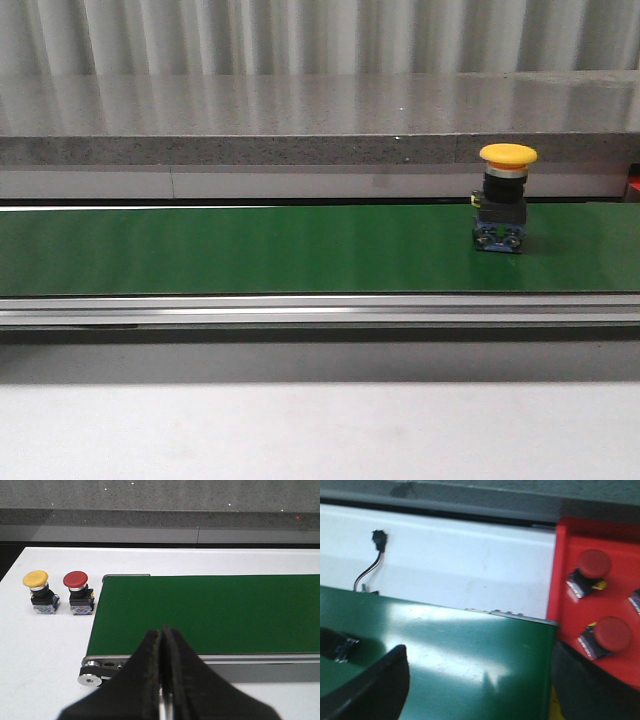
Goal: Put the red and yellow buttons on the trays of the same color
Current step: 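Grasp the yellow button at the belt's end with the right gripper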
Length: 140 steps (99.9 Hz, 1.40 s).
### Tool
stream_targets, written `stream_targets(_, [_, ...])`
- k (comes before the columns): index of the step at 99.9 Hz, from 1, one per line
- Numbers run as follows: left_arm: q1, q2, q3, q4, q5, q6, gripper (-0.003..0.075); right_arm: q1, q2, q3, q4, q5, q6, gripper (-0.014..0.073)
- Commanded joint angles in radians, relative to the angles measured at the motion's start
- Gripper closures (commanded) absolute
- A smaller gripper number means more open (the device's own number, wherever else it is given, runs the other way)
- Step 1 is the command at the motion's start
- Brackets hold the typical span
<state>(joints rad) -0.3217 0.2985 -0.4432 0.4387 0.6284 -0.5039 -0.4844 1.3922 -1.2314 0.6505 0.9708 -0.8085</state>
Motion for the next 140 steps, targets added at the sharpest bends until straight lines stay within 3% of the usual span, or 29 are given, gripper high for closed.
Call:
stream_targets(1, [-0.008,0.009,-0.029,0.012,-0.065,-0.002,0.074,0.059,-0.045,0.011,0.053,-0.007,-0.037,0.0011])
stream_targets(25, [-0.008,0.009,-0.029,0.012,-0.065,-0.002,0.074,0.235,-0.027,0.087,-0.074,0.006,-0.038,0.0011])
stream_targets(45, [-0.008,0.009,-0.029,0.012,-0.065,-0.002,0.074,0.33,-0.005,0.117,-0.098,-0.047,-0.038,0.0011])
stream_targets(83, [-0.008,0.009,-0.029,0.012,-0.065,-0.002,0.074,0.399,0.124,0.117,-0.095,-0.172,-0.038,0.0011])
stream_targets(102, [-0.008,0.009,-0.029,0.012,-0.065,-0.002,0.074,0.4,0.176,0.117,-0.031,-0.231,-0.038,0.002])
stream_targets(112, [-0.008,0.009,-0.029,0.012,-0.065,-0.002,0.074,0.4,0.183,0.117,-0.019,-0.241,-0.037,0.0106])
stream_targets(129, [-0.008,0.009,-0.029,0.012,-0.065,-0.002,0.074,0.4,0.183,0.117,-0.019,-0.233,-0.036,0.0378])
stream_targets(140, [-0.008,0.009,-0.029,0.012,-0.065,-0.002,0.074,0.4,0.181,0.115,-0.019,-0.233,-0.021,0.0416])
